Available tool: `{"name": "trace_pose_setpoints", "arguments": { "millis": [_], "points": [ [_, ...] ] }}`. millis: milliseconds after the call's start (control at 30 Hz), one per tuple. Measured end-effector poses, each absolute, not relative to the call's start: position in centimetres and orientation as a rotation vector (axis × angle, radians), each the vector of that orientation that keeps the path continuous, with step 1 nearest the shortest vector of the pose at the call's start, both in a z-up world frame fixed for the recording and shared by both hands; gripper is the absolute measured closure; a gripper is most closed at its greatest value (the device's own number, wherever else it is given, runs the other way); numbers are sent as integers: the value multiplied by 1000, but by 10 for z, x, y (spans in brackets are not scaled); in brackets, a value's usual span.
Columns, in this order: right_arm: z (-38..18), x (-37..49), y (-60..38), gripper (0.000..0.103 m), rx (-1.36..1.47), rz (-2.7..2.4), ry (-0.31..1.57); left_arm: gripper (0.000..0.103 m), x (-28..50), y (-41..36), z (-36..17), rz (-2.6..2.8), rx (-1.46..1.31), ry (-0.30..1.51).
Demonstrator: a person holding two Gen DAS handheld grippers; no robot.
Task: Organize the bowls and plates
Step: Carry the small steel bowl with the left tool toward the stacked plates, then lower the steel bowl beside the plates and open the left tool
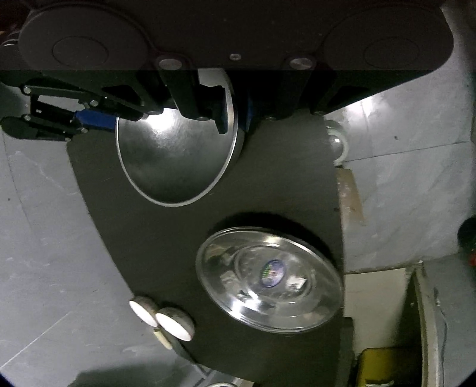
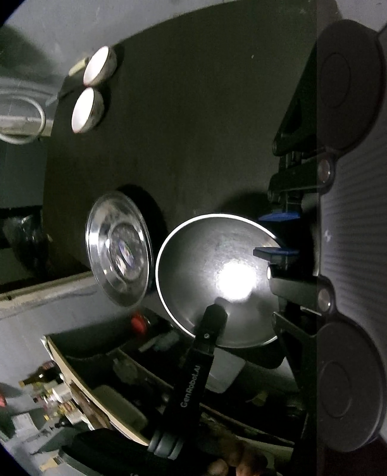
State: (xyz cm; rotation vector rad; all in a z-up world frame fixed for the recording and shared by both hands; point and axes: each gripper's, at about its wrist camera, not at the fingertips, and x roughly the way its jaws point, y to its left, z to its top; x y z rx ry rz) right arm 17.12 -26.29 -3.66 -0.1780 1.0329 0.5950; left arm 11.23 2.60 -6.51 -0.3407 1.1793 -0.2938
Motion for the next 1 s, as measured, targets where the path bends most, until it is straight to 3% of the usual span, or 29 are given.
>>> {"name": "trace_pose_setpoints", "arguments": {
  "millis": [767, 867, 1000],
  "points": [
    [-45, 202, -233, 80, -196, 612, 1011, 84, 124, 52, -71, -226, -404, 1162],
    [-44, 200, -233, 73, -201, 609, 1003, 81, 124, 53, -73, -217, -406, 1167],
    [-37, 198, -237, 38, -203, 556, 966, 63, 119, 63, -66, -187, -417, 1118]
  ]
}}
